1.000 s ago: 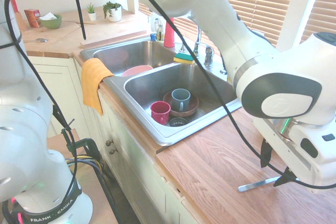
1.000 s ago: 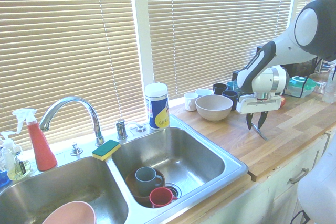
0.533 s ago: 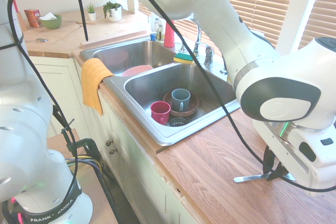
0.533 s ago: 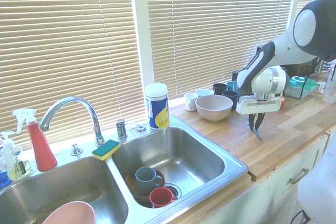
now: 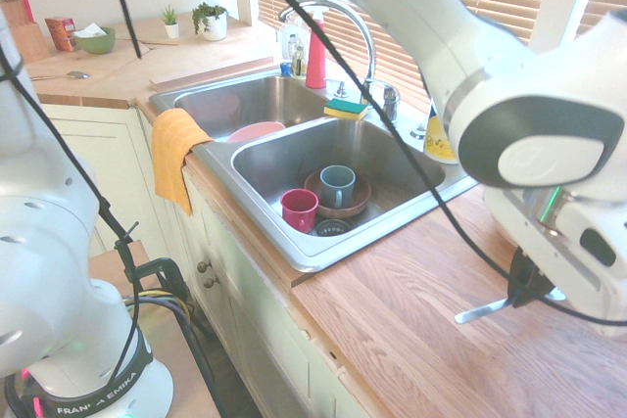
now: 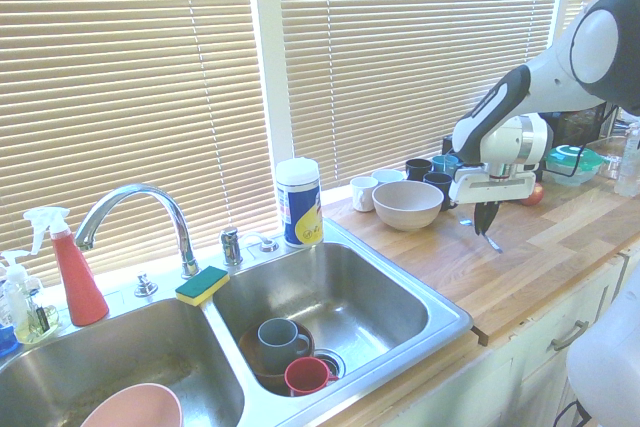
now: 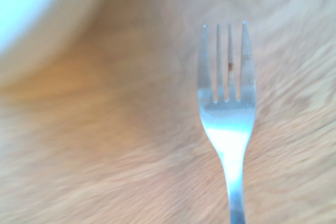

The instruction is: Put the fork into the sink

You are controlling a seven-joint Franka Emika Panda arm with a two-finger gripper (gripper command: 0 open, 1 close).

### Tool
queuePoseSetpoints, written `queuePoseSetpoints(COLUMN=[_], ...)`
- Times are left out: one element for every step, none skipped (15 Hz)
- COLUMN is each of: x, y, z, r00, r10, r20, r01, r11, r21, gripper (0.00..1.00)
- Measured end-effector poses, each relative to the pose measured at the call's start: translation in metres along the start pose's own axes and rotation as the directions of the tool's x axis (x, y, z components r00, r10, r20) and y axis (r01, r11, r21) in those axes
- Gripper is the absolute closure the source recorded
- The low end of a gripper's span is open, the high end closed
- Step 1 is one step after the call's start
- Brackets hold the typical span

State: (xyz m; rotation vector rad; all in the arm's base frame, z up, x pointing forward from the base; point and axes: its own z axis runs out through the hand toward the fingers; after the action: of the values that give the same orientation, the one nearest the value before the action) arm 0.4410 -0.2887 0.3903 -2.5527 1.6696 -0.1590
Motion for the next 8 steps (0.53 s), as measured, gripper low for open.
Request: queuePoseSetpoints(x=[-0.01,-0.028,-0.056,-0.094,-0.141,-0.194,-0.248,-0.287], y=[-0.007,-0.017,-0.034,-0.054,-0.076,-0.1,-0.124,-0.143], z=[-0.03,-0.061,-0.089,-0.109,-0.119,-0.12,-0.115,-0.107], r00=[1.0,0.998,0.993,0.986,0.976,0.966,0.954,0.947], r10=[-0.022,-0.063,-0.116,-0.167,-0.217,-0.26,-0.299,-0.322], r20=[-0.002,-0.005,-0.008,-0.008,-0.008,-0.009,-0.01,-0.014], r01=[0.022,0.063,0.116,0.167,0.217,0.26,0.299,0.323], r11=[0.999,0.997,0.991,0.983,0.974,0.963,0.953,0.945], r21=[0.025,0.048,0.065,0.074,0.072,0.067,0.056,0.049], gripper=[1.0,1.0,1.0,1.0,1.0,1.0,1.0,1.0])
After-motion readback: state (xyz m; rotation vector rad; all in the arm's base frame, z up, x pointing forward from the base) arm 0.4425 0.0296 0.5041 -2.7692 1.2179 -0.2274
